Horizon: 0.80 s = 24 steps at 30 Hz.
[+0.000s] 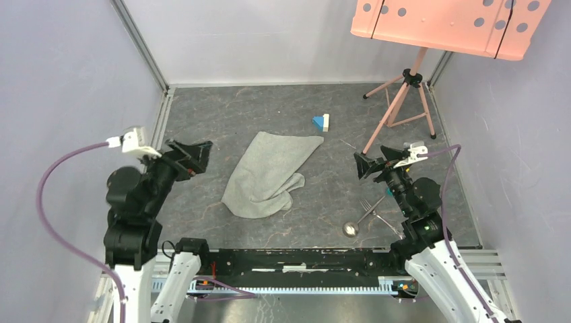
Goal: Fold the napkin into a case and place the utensils inside
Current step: Pick up the crumpled napkin from the center of the board.
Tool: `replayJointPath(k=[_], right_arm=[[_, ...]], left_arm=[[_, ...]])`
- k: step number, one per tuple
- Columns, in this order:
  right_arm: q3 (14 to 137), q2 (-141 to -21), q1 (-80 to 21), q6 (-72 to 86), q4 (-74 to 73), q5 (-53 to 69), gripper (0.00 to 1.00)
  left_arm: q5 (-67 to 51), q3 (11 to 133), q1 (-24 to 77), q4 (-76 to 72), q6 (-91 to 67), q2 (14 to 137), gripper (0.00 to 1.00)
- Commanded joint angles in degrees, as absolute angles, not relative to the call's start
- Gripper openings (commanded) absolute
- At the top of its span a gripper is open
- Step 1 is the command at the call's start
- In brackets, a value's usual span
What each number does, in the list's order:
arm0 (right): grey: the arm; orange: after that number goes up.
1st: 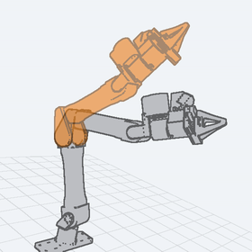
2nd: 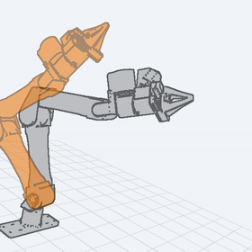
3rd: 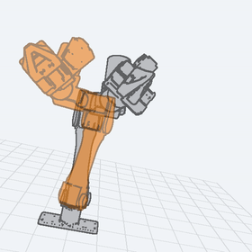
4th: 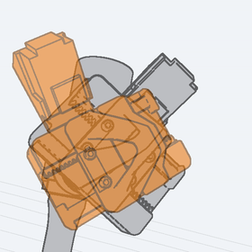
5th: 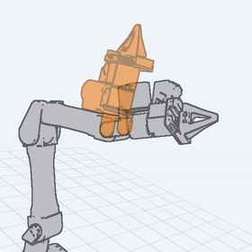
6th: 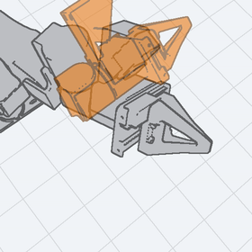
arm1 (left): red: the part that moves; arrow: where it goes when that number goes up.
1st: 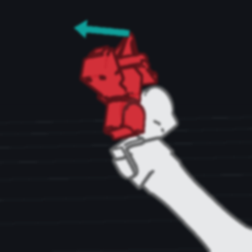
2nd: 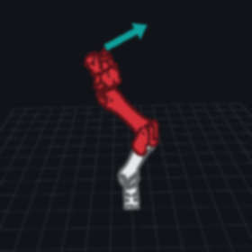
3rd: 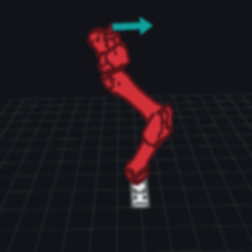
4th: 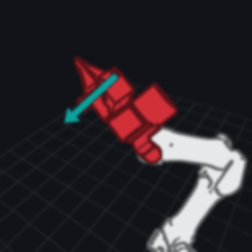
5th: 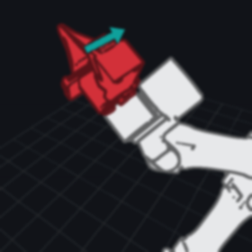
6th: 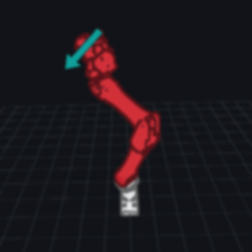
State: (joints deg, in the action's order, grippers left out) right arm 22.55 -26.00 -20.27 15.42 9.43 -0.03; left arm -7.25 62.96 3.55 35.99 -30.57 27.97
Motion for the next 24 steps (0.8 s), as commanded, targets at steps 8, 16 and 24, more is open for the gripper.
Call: replayJointPath(k=[8,16,24], right_arm=[[17.9,-39.8,-20.5,26.3,24.7,2.3,0.98],[16.1,-60.8,-21.8,37.3,46.1,8.9,0.98],[22.3,-87.4,-29.8,41.6,62.3,12.6,0.89]], left_arm=[[-23.5,49.9,3.2,40.9,-36.9,39.0,1.00],[-26.3,38.0,4.1,35.0,-39.8,37.9,1.00],[-15.4,32.1,16.1,25.9,-44.4,44.9,1.00]])
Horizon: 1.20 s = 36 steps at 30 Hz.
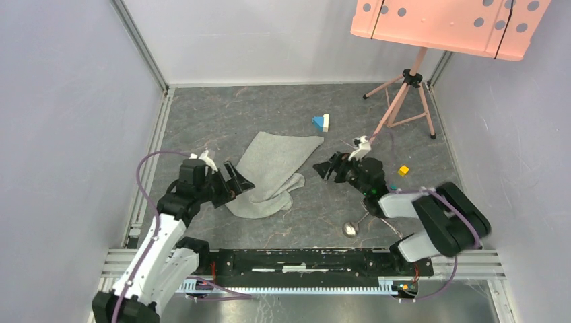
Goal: Fold the napkin into a case and place the utensils inside
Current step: Pick up the crumpled napkin from the center of the board.
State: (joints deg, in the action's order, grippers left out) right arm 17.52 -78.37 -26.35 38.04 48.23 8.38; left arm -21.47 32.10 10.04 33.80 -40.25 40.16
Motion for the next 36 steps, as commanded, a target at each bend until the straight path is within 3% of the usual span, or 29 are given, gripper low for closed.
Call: replayJointPath(k=[1,7,12,16,18,21,23,30,33,36], right_arm=[[23.5,-90.7,-30.6,41.6,63.2,14.4,0.86],[27.5,-101.4,-32.0,40.2,62.6,18.7,0.71],[31.7,-107.1,-34.2,40.7,61.3,21.7,0.61],[33.1,-108.6,-35.2,39.6,60.0,23.1,0.40],[32.3,-107.2,-35.2,38.8,60.0,23.4,0.23],[29.7,-101.5,-34.8,36.8,59.9,24.2,0.01],[27.5,-95.9,-34.4,35.3,59.4,24.1,0.00],[22.9,-77.8,-34.3,32.1,52.3,22.2,0.01],[22.5,-72.0,-34.4,33.0,49.0,22.9,0.01],[23.5,-66.4,-34.3,32.1,42.9,22.1,0.00]], left_arm=[[-12.6,32.6,18.5,25.1,-44.4,47.3,1.00],[-0.4,37.1,31.8,22.1,-45.6,59.7,0.90],[2.2,36.3,33.7,18.9,-46.2,63.9,0.91],[2.9,36.2,34.4,18.8,-46.4,67.8,0.96],[3.4,35.5,34.5,18.1,-46.7,68.2,0.95],[4.8,35.2,34.5,17.7,-46.3,68.4,0.82],[6.6,35.7,34.5,17.9,-45.7,68.9,0.72],[16.9,45.0,32.0,25.8,-39.7,76.2,0.16],[18.9,50.7,29.0,30.0,-36.6,77.7,0.05],[21.4,55.9,27.4,33.9,-33.3,76.1,0.02]])
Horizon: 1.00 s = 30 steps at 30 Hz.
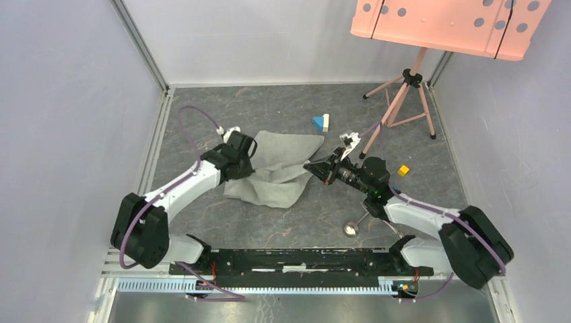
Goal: Fold the napkin into a case and place the utensils inside
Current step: Pick up the crumpled napkin from the center of the board, then flatten out the crumpled napkin at the center of the board.
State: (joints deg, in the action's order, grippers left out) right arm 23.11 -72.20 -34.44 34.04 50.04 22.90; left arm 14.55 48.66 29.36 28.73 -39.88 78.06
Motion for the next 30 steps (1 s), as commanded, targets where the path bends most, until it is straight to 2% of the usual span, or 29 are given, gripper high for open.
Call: replayJointPath(k=[1,5,10,13,17,20,22,25,27,28,29,30], right_arm=[[24.4,-64.8,-34.3,31.2,40.7,21.8,0.01],[30.0,-57.8,-34.4,28.4,30.1,20.5,0.01],[36.4,-52.9,-34.3,29.6,27.8,22.8,0.00],[42.4,-54.5,-34.4,30.6,28.3,23.0,0.01],[58.1,-62.7,-34.3,30.1,25.7,26.4,0.01],[66.9,-66.9,-34.4,29.0,21.0,28.5,0.01],[65.5,-65.7,-34.4,28.9,20.8,27.5,0.00],[57.4,-61.8,-34.4,25.5,17.6,21.0,0.01],[50.3,-59.2,-34.0,22.5,13.4,14.0,0.01],[47.5,-58.4,-33.7,20.9,11.5,11.3,0.00],[44.2,-58.0,-33.4,19.7,10.3,8.2,0.01],[41.6,-57.8,-33.2,18.2,9.3,5.6,0.00]], left_arm=[[22.5,57.5,27.2,35.2,-32.0,75.1,0.02],[25.1,64.5,26.7,42.6,-29.1,71.3,0.02],[27.5,74.1,26.6,50.2,-25.6,64.2,0.02],[28.6,80.0,26.5,50.8,-21.7,59.1,0.02],[31.4,89.3,26.6,48.9,-15.2,56.3,0.02],[27.5,95.7,26.6,49.2,-13.2,57.0,0.02],[22.1,95.2,26.5,49.3,-14.6,56.7,0.03],[11.0,87.8,26.5,50.0,-17.0,57.1,0.06],[3.9,79.2,26.6,50.1,-19.1,58.8,0.15],[2.7,76.1,26.5,50.6,-20.5,60.4,0.25],[2.6,73.0,26.6,51.5,-21.7,62.7,0.30],[2.9,71.0,26.6,52.3,-22.8,64.7,0.43]])
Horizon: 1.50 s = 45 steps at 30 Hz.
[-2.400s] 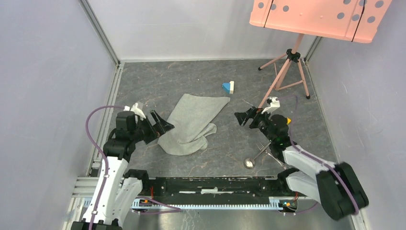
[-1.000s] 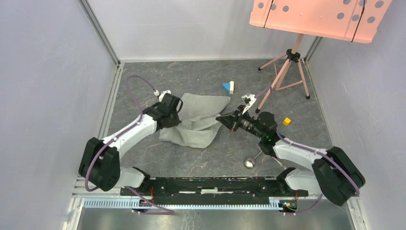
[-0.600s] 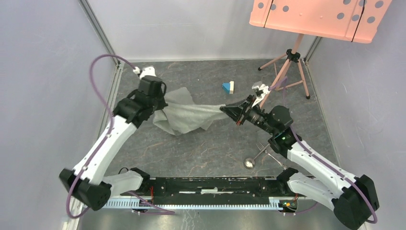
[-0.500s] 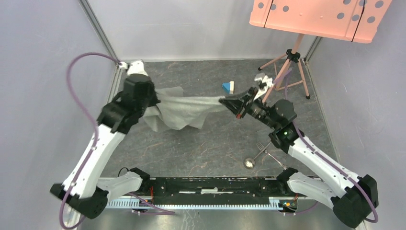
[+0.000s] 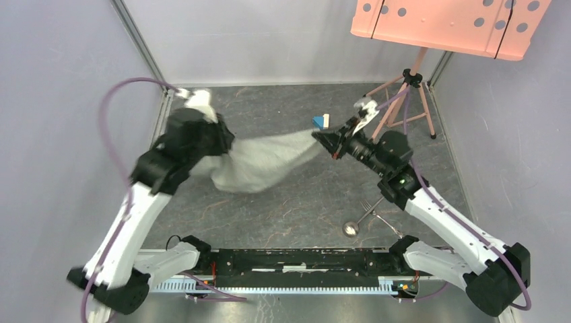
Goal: Fold the napkin into a case and place the utensils inside
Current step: Flatten out the crumpled napkin at the center of the board.
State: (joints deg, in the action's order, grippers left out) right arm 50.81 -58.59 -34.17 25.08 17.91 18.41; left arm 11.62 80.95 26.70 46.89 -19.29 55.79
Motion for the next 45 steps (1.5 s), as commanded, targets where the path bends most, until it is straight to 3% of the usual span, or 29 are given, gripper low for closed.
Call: replayJointPath(k=[1,3,6,9,13,18,23,28,30,33,36,37,40,45], right_arm=[[38.9,-58.0,-32.9,17.1,8.6,3.1,0.00],[36.0,-59.3,-31.9,16.3,6.2,0.4,0.01],[34.5,-60.9,-30.8,15.5,4.9,-4.0,0.02],[35.5,-64.1,-30.4,15.3,5.8,-8.7,0.08],[39.7,-73.8,-29.1,16.8,11.2,-9.4,0.01],[44.2,-81.8,-27.3,20.3,16.3,-9.3,0.00],[36.1,-79.8,-27.0,16.5,26.1,-9.7,0.00],[33.3,-78.0,-25.9,15.5,27.9,-6.9,0.00],[31.6,-77.2,-25.9,14.9,30.1,-5.6,0.00],[29.3,-75.9,-25.9,14.5,32.4,-4.9,0.00],[28.3,-75.2,-25.9,13.3,33.7,-4.3,0.00],[28.2,-75.1,-25.9,13.2,33.7,-4.6,0.00],[28.0,-75.3,-25.9,12.8,33.8,-4.9,0.00],[28.2,-75.9,-25.9,12.1,33.0,-6.2,0.00]], left_arm=[[3.1,68.7,26.6,52.5,-23.8,65.8,0.56],[2.6,64.3,26.6,50.1,-25.1,65.0,0.81],[3.1,60.2,26.7,46.6,-26.6,60.0,0.99],[2.3,57.5,26.7,45.2,-29.0,56.9,1.00],[-8.2,49.6,26.8,39.8,-34.5,57.1,1.00],[-5.9,41.5,28.3,37.9,-42.8,58.9,1.00],[-2.1,33.4,28.9,39.5,-57.3,52.6,0.92],[-6.4,27.4,29.0,36.9,-72.1,51.4,0.89],[-6.0,26.9,29.0,31.9,-73.3,54.6,0.81],[-5.3,30.5,29.0,30.4,-71.3,61.9,0.61],[2.1,38.5,28.2,35.5,-67.0,67.3,0.26],[5.0,42.1,27.5,36.2,-64.5,68.7,0.22],[9.7,54.4,24.7,38.2,-56.8,76.0,0.22],[4.3,81.4,23.1,45.6,-37.0,98.6,0.26]])
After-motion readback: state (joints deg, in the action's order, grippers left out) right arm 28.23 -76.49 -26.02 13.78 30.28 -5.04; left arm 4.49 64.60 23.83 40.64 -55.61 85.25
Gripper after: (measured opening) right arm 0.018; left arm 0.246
